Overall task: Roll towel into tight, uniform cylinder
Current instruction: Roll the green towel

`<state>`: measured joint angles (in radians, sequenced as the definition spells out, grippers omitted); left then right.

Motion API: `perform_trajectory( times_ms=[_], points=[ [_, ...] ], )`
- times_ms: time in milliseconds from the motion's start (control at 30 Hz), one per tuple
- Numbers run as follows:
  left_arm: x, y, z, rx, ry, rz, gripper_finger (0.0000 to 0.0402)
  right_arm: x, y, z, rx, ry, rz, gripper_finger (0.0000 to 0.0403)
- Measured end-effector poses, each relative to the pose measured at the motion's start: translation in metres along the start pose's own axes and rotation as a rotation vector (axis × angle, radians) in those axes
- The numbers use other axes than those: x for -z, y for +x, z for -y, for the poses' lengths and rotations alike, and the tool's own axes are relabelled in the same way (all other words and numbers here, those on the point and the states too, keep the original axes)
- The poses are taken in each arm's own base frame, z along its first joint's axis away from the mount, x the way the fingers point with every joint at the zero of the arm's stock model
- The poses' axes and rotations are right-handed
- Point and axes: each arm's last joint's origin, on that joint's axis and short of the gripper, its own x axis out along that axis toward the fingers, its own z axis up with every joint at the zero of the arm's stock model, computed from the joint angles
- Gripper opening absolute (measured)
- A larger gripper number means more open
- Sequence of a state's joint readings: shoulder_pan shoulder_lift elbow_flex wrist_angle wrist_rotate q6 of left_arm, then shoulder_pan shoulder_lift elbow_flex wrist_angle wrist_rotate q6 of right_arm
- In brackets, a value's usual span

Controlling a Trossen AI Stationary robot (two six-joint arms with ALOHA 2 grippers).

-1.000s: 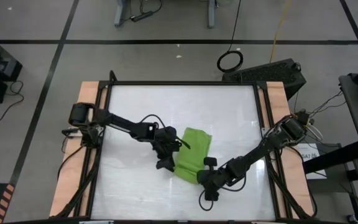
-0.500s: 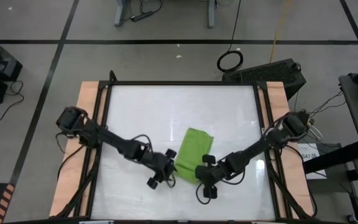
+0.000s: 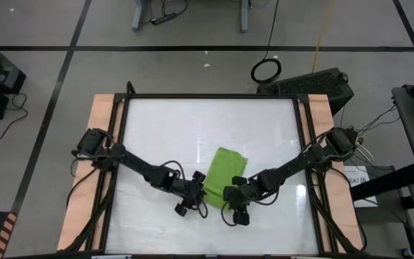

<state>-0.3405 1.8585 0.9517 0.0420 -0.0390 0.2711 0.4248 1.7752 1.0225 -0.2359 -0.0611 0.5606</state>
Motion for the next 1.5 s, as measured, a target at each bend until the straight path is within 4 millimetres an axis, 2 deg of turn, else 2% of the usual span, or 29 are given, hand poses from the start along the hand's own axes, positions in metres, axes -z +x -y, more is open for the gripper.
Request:
perform_trajectory(
  times_ms=[133, 233, 300, 500, 533, 833, 967, 1100, 1300, 1500],
  points=[
    [0.002, 0.001, -0.008, -0.011, -0.084, -0.011, 0.0213, 0.0, 0.0, -0.001, -0.028, -0.004, -0.009, 0.0],
    [0.004, 0.001, -0.015, -0.001, -0.15, -0.015, 0.0189, 0.0, 0.0, -0.001, -0.048, -0.005, -0.022, 0.0005],
    [0.007, 0.001, -0.019, 0.022, -0.182, -0.021, 0.0157, 0.0, 0.0, -0.002, -0.054, -0.005, -0.026, 0.001],
    [0.01, 0.001, -0.026, 0.132, -0.235, 0.0, 0.0024, 0.001, 0.0, -0.002, -0.059, -0.005, -0.031, 0.0036],
    [0.01, 0.001, -0.026, 0.149, -0.242, 0.007, 0.0014, 0.001, 0.0, -0.002, -0.054, -0.01, -0.027, 0.0045],
    [0.01, -0.001, -0.04, 0.323, -0.429, 0.053, 0.0005, 0.006, -0.022, -0.012, 0.06, -0.115, 0.027, 0.0189],
    [0.015, -0.003, -0.052, 0.374, -0.549, 0.051, 0.0005, 0.012, -0.029, -0.019, 0.107, -0.176, 0.037, 0.023],
    [0.02, -0.004, -0.063, 0.384, -0.659, 0.045, 0.0005, 0.022, -0.029, -0.033, 0.178, -0.297, 0.086, 0.0237],
    [0.024, -0.006, -0.074, 0.387, -0.766, 0.038, 0.0005, 0.038, -0.03, -0.052, 0.316, -0.388, 0.172, 0.0218],
    [0.028, -0.007, -0.082, 0.411, -0.824, 0.042, 0.0005, 0.05, -0.026, -0.058, 0.415, -0.456, 0.193, 0.0206]
  ],
)
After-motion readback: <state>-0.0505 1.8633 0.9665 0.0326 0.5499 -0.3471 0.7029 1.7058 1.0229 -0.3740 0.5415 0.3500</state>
